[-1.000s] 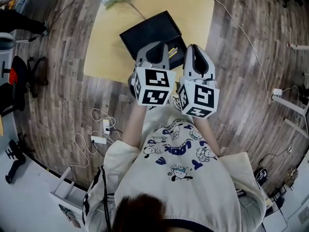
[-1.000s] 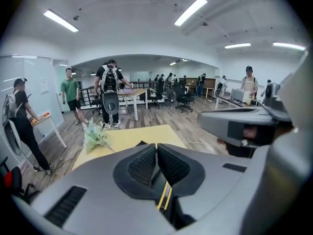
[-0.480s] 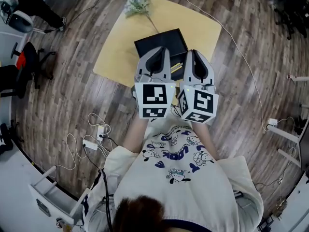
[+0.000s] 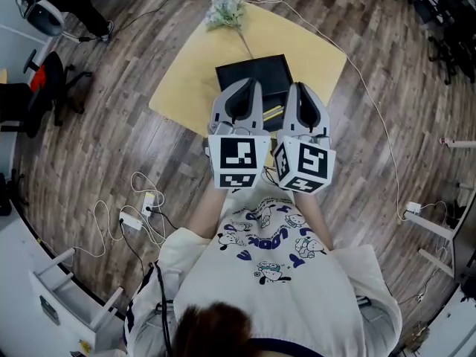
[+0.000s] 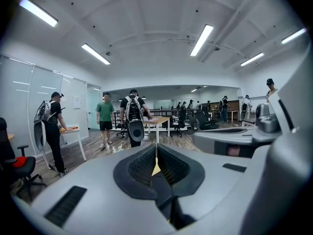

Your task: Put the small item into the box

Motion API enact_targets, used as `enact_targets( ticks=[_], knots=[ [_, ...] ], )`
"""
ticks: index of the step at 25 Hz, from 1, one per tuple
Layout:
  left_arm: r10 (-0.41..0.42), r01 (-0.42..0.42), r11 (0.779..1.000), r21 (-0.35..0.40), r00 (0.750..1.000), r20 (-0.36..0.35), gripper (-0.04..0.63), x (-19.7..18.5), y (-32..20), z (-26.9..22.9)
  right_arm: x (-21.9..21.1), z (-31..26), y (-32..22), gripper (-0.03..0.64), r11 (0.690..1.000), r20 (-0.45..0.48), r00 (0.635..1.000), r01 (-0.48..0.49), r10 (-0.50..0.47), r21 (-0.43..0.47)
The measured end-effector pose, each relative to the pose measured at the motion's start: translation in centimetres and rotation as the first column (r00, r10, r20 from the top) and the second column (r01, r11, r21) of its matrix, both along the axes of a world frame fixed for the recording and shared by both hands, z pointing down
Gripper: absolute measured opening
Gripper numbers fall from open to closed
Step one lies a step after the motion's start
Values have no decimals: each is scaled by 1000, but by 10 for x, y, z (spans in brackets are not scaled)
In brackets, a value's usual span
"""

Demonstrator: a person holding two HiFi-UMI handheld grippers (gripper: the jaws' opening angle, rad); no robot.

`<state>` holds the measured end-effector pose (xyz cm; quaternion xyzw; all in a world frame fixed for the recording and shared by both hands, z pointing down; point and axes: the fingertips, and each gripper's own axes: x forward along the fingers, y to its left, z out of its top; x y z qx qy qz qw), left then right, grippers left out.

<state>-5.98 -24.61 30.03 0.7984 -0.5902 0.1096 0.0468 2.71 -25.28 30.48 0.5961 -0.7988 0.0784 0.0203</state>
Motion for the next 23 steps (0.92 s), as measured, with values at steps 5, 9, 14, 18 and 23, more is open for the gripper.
enact_targets(
  ticks=[5,9,14,18,23],
  knots=[
    [-10,10,1000,9,1000,-4,23,-3,1,-2,-3,-1,3,38,1000,-10,1000,3,-3,12],
    [-11,11,1000,15,1000,-8,23,-2,0,-4,-2,-3,2,38,1000,-12,1000,2,-1,12],
    [-11,11,1000,19,1000,-11,23,-5,-1,-5,-4,-4,2,38,1000,-15,1000,0,0,12],
    [-7,7,1000,25,1000,-12,23,-2,2,-5,-2,-2,4,38,1000,-15,1000,0,0,14],
    [0,0,1000,25,1000,-13,23,1,0,-4,-3,-2,2,38,1000,-18,1000,6,-5,18]
  ],
)
